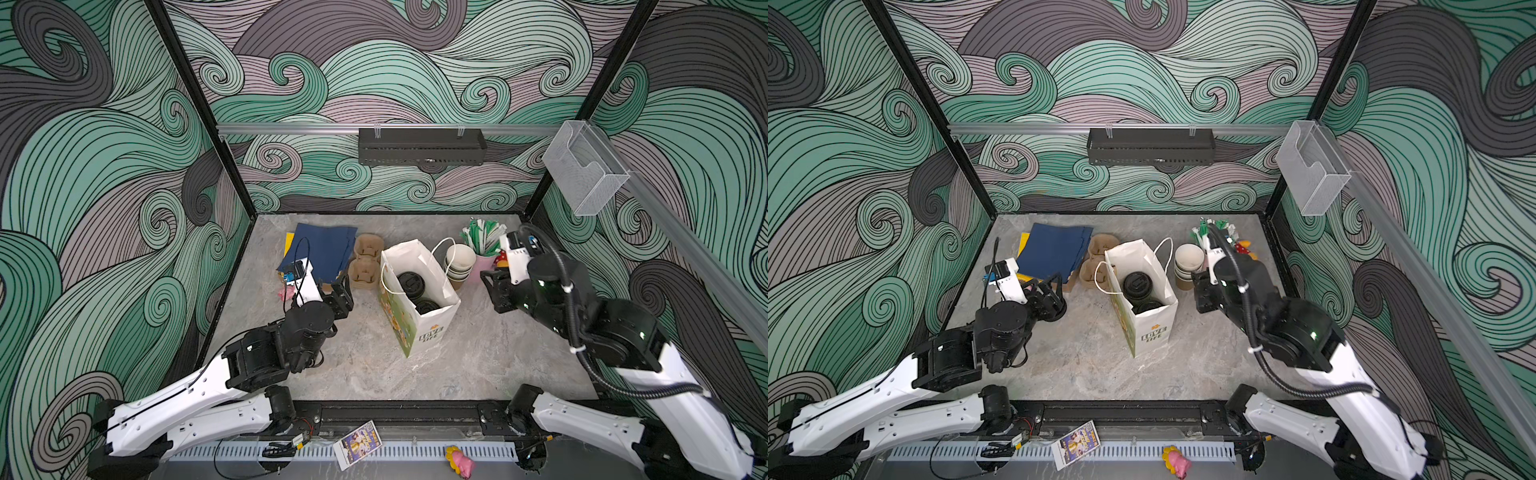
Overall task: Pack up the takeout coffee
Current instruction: 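Open the right gripper to release the stirrer and lift away, then move the left gripper to the blue napkin stack and grasp the top napkin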
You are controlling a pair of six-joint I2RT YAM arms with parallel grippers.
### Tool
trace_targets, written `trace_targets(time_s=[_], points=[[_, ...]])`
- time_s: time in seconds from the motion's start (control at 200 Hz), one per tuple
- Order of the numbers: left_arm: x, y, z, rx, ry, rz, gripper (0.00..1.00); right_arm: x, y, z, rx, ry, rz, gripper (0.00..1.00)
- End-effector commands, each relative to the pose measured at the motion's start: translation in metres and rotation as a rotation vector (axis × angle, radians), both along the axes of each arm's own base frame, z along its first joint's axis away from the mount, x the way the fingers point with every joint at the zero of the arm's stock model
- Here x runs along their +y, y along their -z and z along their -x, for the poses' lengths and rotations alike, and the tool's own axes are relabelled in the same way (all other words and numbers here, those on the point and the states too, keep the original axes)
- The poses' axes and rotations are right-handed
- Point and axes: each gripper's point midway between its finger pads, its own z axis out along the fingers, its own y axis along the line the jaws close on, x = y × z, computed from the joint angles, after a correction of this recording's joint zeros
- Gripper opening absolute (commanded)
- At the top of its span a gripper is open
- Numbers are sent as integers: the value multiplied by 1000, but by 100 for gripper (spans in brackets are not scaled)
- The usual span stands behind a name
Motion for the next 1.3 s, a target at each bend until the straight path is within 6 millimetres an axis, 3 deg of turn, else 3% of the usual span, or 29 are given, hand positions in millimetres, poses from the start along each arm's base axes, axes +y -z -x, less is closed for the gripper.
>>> trace_targets(time_s=[0.0, 0.22, 0.415, 0.625, 0.78, 0.896, 1.061, 1.296], points=[[19, 19, -3, 56, -83, 27, 70, -27, 13, -7, -46, 194, -58, 38], [16, 56, -21, 184, -74, 56, 70, -48, 55, -2, -20, 310, -63, 43], [31, 74, -37, 259, -74, 33, 71, -59, 75, -12, 76, 387, -4, 46], [53, 91, -53, 426, 9, -104, 74, -56, 72, -28, 135, 373, -50, 47], [86, 116, -73, 546, -59, -50, 74, -47, 69, -31, 127, 331, -82, 47], [100, 131, -97, 567, -118, 27, 67, -42, 70, -30, 128, 305, -106, 48], [92, 157, -126, 608, -145, 168, 65, -37, 78, -27, 143, 285, -137, 49], [96, 193, -145, 672, -219, 235, 67, -33, 79, -19, 161, 256, -176, 50]])
